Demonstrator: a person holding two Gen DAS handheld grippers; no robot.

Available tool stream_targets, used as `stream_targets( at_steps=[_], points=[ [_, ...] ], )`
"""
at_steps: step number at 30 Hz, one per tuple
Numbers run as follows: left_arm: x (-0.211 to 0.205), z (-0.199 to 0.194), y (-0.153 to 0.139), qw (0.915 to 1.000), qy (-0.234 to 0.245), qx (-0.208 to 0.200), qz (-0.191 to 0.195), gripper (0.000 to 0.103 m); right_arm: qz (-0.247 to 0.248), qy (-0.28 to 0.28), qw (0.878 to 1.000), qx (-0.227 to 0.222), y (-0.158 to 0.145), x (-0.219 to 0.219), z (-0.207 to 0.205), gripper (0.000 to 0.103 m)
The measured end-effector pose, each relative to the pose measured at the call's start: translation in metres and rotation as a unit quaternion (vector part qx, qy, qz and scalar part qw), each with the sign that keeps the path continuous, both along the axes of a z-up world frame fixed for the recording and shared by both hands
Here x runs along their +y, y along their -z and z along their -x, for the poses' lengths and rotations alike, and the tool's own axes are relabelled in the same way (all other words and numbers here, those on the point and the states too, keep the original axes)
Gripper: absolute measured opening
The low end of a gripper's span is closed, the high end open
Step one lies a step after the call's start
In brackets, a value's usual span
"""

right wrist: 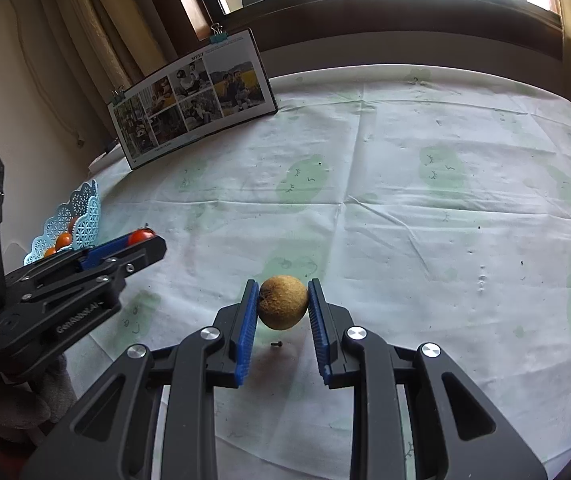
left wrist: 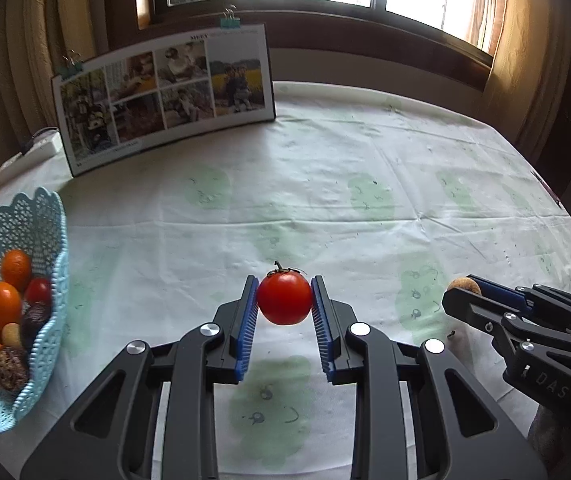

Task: Organize fruits
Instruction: 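Carry the tomato into the basket and open the left tool while the right tool holds the tan fruit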

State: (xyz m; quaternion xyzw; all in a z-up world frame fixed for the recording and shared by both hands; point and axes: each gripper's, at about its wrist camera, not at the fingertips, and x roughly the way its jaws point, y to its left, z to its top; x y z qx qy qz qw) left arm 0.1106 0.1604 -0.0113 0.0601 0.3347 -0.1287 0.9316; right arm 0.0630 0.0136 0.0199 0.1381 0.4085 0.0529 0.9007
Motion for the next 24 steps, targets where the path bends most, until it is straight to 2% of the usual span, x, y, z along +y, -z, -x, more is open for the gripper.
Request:
stream_targets(
  at_steps=[13,24],
  points=[
    [0.04,0.024,-0.027,0.9978,-0.047,-0.043,0.018,0.027,-0.002,-0.01,1.0,-0.014,-0.004,0.006,0.003,0.025],
    [0.106,0.043,-0.041,0.9892,-0.124,-0.07,0.035,0.027,0.005,-0.01,1.0,-0.015,-0.003,0.009,0.003,0.025]
  ],
)
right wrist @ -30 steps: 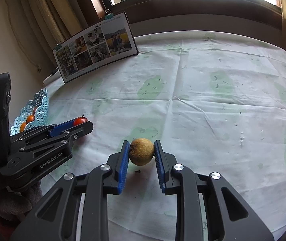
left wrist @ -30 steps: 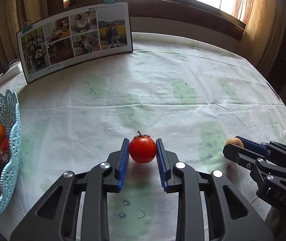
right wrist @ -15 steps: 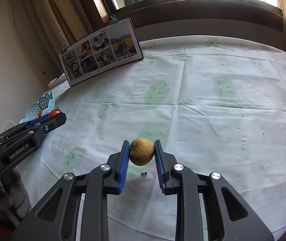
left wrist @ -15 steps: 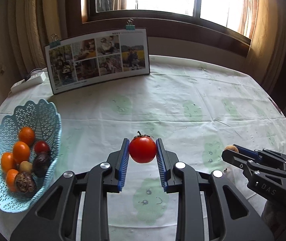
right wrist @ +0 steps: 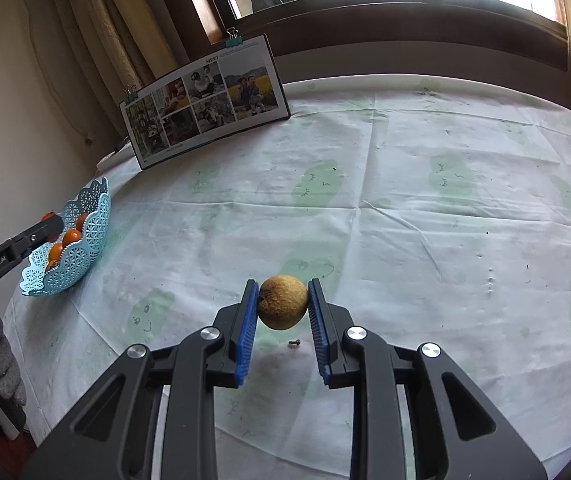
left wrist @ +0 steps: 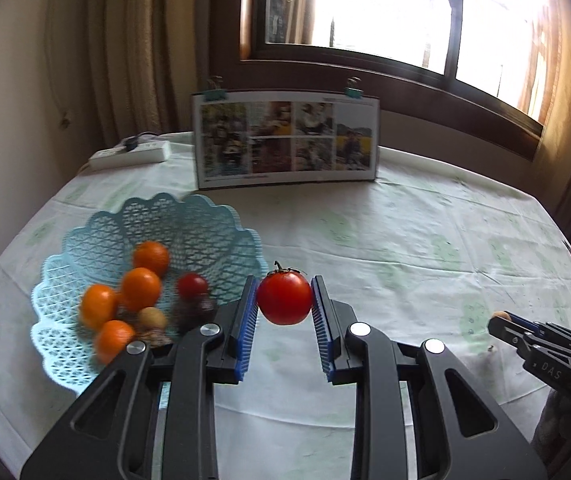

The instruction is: Organize fruits

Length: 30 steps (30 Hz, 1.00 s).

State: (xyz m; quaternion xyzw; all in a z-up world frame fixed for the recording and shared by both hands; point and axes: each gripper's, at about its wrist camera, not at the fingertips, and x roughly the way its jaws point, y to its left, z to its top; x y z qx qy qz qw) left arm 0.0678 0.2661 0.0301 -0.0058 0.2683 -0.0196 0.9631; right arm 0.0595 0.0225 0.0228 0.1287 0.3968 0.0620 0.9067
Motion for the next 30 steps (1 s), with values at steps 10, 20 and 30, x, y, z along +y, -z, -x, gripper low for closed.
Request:
stream_targets(
  at_steps=[10,20,30],
  points=[
    [0.063,0.016,0.001,0.9977,-0.068,-0.007,0.004,0.027,0.008,0.0,1.0,0.002,0.002,0.006,0.001,0.025],
    [0.095,0.028,0.009,0.9948,-0.1,-0.004,0.018,0.032,0.004,-0.009,1.0,0.001,-0.005,0.025,0.001,0.025],
    [0.105,0.041,0.014,0.9925,-0.119,-0.024,0.016,0.076,0.002,-0.061,0.998,-0.019,-0.03,0.075,-0.012,0.025]
  ],
)
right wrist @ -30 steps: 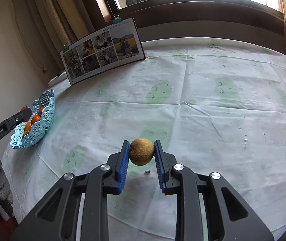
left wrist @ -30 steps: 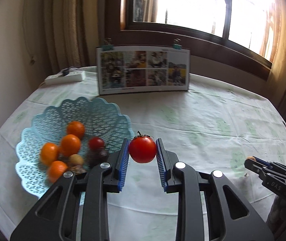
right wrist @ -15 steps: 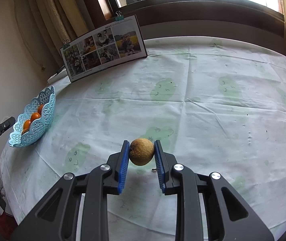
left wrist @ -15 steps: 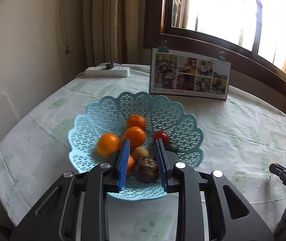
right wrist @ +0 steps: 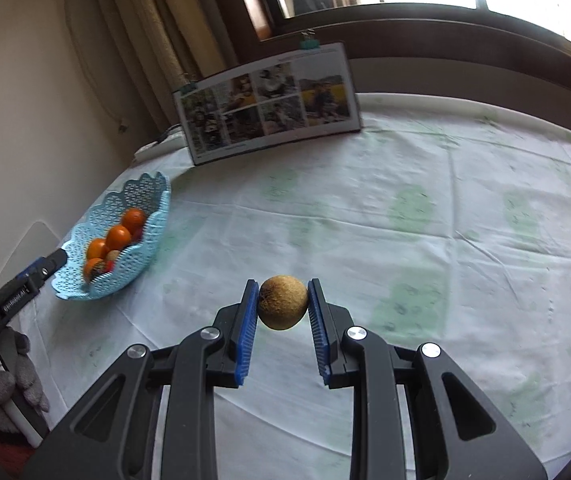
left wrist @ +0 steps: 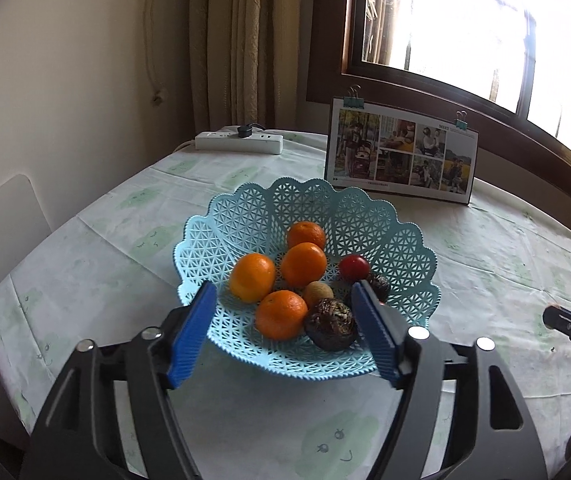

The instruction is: Organize fruits

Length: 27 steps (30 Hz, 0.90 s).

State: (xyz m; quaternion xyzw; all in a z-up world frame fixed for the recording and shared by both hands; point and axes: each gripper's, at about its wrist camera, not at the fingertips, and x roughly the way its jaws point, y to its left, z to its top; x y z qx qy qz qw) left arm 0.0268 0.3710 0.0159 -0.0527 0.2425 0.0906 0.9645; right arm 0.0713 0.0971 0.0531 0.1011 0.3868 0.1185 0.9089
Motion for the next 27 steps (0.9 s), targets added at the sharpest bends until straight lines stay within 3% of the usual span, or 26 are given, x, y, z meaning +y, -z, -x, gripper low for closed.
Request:
stream_targets(
  at_steps=[5,17,22,27],
  points=[
    [0.005,0.007,0.004,1.0,-0.006,-0.005,-0.006,0.084,-0.001,-0.041,0.999,-0.022,-0.02,0.041,-0.011,0.025],
    [0.023,0.017,0.015,0.9999,-0.012,0.0,0.012,0.086,0.006,-0.121,0.992,-0.041,-0.038,0.134,-0.043,0.025],
    [0.031,0.02,0.02,0.9997,-0.017,0.004,0.019,0.086,0.007,-0.118,0.992,-0.034,-0.033,0.141,-0.05,0.026],
    [0.037,0.02,0.026,0.9994,-0.02,0.007,0.027,0.089,0.008,-0.116,0.993,0.002,-0.013,0.129,-0.032,0.026]
  ],
)
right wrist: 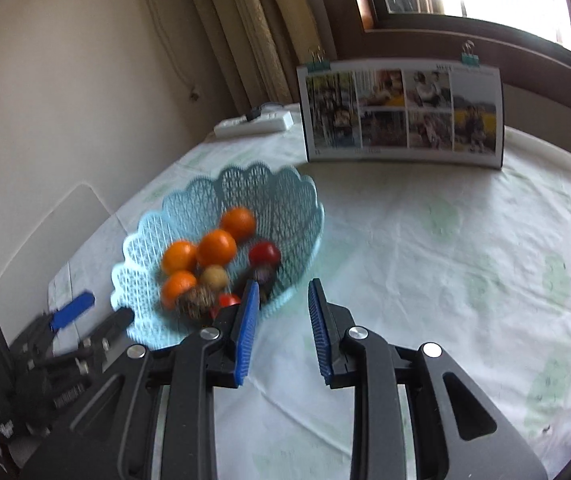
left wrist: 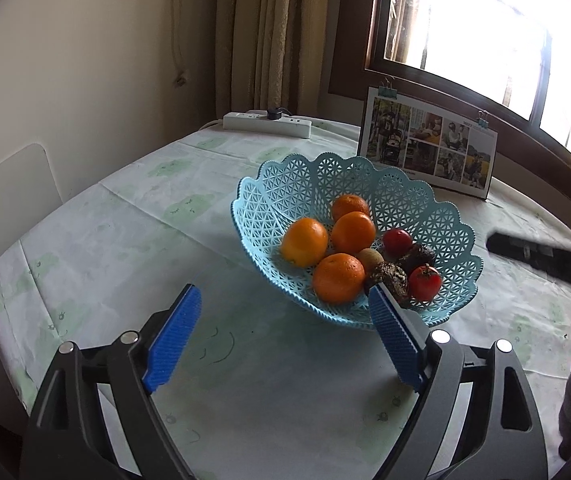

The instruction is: Organize fruits

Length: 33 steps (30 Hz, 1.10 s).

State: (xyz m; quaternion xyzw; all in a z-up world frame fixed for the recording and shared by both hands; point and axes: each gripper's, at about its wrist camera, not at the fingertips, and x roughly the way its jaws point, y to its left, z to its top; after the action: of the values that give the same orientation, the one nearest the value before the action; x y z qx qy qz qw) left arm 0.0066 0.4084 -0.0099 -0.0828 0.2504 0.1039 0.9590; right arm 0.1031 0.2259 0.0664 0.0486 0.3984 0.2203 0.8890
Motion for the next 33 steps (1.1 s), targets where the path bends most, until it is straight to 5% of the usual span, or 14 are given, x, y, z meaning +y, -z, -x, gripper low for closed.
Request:
stream_targets(
  at_steps=[6,16,33],
  points=[
    [0.005,0.006,-0.002,1.0,-0.004,-0.004,-0.002,0.089,-0.018,-0.019,0.999,0.038,0.019,-0.002,0.027,0.026],
    [0.016,0.015,-0.004,0.9998,-0.021,-0.007,0.002,0.089,-0.015,-0.13,0.989,0.064,0.038,0.054,0.054,0.026],
    [0.024,0.015,0.002,0.9995,-0.029,0.0,0.012,0.095,0.01,-0.132,0.99,0.056,0.043,0.057,0.054,0.025]
  ],
)
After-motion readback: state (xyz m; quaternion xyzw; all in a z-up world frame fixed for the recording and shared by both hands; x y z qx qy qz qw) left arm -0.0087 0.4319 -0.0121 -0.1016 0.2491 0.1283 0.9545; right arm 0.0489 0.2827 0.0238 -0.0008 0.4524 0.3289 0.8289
